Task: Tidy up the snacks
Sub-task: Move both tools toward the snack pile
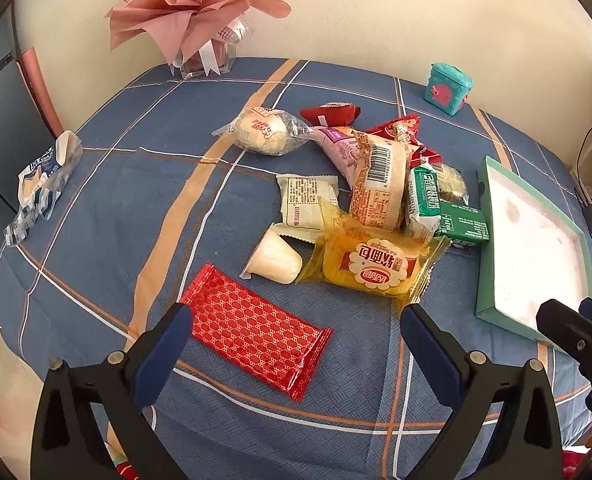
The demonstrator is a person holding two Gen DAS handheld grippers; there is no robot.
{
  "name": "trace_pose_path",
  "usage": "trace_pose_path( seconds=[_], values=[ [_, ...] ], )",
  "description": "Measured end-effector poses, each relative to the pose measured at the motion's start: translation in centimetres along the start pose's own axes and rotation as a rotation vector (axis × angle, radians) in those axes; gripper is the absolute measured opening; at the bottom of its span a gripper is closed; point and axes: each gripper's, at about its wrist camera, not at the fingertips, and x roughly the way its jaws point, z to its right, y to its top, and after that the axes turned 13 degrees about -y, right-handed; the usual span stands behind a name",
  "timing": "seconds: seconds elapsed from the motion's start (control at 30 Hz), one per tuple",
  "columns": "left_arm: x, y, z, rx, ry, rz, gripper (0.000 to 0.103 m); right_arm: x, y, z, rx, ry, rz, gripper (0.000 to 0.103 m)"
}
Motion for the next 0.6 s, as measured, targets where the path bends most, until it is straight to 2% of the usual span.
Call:
trace_pose_path(
  seconds=[0.3,0.6],
  values=[
    [0.1,0.0,-0.5,-0.021,-0.003,-0.005,0.103,0.1,0.1,-0.1,-0.002,-0.004,0.001,0.103],
    [-0.1,0.1,-2.0,-0.085,-0.044,0.007,0.103,0.7,0.8,-1.3,-0.027,0.001,-0.029,0.103]
  ],
)
